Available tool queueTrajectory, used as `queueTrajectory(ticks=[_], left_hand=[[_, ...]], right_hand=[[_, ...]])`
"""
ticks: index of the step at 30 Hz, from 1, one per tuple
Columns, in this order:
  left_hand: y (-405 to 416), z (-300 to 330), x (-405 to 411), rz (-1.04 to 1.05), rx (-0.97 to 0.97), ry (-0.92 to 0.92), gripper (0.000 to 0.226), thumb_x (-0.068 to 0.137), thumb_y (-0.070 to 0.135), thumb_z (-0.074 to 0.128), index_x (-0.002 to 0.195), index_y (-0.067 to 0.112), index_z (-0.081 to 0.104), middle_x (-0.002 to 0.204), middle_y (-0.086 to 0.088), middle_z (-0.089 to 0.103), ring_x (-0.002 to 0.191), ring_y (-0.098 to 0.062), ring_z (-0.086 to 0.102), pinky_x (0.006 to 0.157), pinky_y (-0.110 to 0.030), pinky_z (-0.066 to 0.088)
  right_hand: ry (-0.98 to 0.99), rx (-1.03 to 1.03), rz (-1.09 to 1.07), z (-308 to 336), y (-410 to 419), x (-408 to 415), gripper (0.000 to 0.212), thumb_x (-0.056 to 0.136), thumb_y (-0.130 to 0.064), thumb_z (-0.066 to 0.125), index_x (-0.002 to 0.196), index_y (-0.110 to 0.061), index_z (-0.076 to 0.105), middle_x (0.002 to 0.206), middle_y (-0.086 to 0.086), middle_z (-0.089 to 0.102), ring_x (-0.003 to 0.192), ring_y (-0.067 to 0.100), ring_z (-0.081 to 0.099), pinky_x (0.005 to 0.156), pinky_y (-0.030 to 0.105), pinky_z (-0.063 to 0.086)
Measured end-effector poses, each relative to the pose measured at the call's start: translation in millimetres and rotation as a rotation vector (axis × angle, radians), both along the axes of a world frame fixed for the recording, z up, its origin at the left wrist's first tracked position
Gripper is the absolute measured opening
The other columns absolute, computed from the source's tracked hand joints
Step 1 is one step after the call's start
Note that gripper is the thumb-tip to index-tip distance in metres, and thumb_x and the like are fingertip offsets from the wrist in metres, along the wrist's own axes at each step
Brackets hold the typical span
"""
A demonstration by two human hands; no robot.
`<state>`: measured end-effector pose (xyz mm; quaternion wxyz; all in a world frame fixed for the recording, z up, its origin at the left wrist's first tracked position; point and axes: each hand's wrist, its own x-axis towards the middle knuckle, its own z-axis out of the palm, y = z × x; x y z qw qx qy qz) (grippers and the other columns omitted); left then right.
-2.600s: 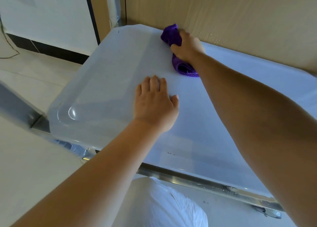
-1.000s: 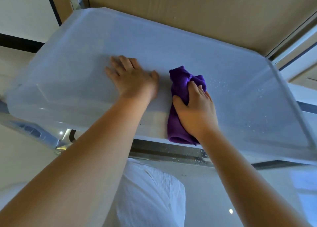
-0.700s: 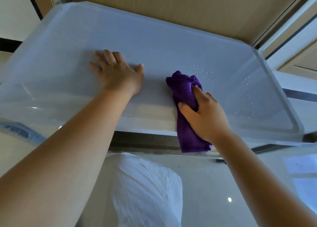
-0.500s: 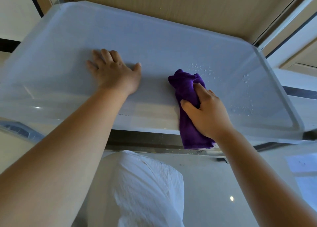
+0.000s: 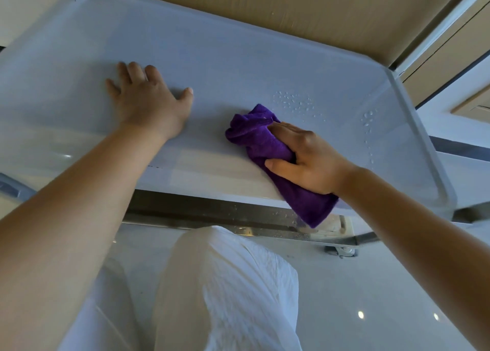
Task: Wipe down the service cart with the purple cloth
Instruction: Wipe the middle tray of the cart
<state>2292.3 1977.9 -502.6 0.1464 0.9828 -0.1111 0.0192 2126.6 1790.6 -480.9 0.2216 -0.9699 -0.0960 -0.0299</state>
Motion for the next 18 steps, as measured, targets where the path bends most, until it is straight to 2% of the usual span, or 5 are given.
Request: queueTrajectory(ticks=[4, 8, 12, 15, 18], left_hand=[[-2, 3, -7, -0.176, -0.068, -0.111, 0.045, 0.088, 0.019, 0.05, 0.124, -0.008, 0.043, 0.138, -0.026, 0.035, 0.135, -0.038, 0.023, 0.11, -0.044, 0.017], [-34, 8, -39, -0.232, -0.161, 0.051, 0.042, 0.086, 0.015, 0.049, 0.122, -0.006, 0.045, 0.133, -0.022, 0.04, 0.128, -0.034, 0.033, 0.104, -0.037, 0.024], [-63, 6, -53, -0.194, -0.05, 0.066, 0.055, 0.091, 0.023, 0.041, 0.137, -0.004, 0.031, 0.145, -0.021, 0.027, 0.138, -0.036, 0.017, 0.11, -0.044, 0.014], [-76, 11, -54, -0.126, -0.001, 0.142, 0.06, 0.093, 0.026, 0.038, 0.143, -0.001, 0.018, 0.151, -0.018, 0.016, 0.14, -0.042, 0.004, 0.11, -0.056, 0.007], [-90, 9, -60, -0.215, 0.018, 0.122, 0.061, 0.096, 0.027, 0.03, 0.148, 0.004, 0.006, 0.156, -0.012, 0.004, 0.142, -0.036, -0.01, 0.109, -0.06, -0.003]], right_hand=[[0.022, -0.052, 0.047, 2, -8, 21, 0.048, 0.083, -0.038, 0.047, 0.119, -0.006, 0.054, 0.105, -0.01, 0.049, 0.091, 0.002, 0.046, 0.084, 0.012, 0.032], [0.008, -0.142, 0.012, 3, -23, 47, 0.055, 0.081, -0.045, 0.042, 0.119, -0.007, 0.054, 0.101, 0.003, 0.058, 0.084, 0.012, 0.048, 0.08, 0.018, 0.034], [0.042, -0.22, -0.077, 5, -36, 79, 0.067, 0.078, -0.051, 0.038, 0.127, -0.006, 0.048, 0.113, 0.015, 0.06, 0.095, 0.029, 0.055, 0.081, 0.024, 0.033], [0.041, -0.229, -0.124, 6, -42, 99, 0.053, 0.083, -0.045, 0.041, 0.118, -0.006, 0.049, 0.1, 0.016, 0.059, 0.089, 0.031, 0.054, 0.076, 0.029, 0.036], [0.054, -0.243, -0.208, 8, -49, 119, 0.038, 0.094, -0.033, 0.046, 0.124, -0.009, 0.045, 0.091, 0.011, 0.054, 0.085, 0.03, 0.052, 0.071, 0.029, 0.033]])
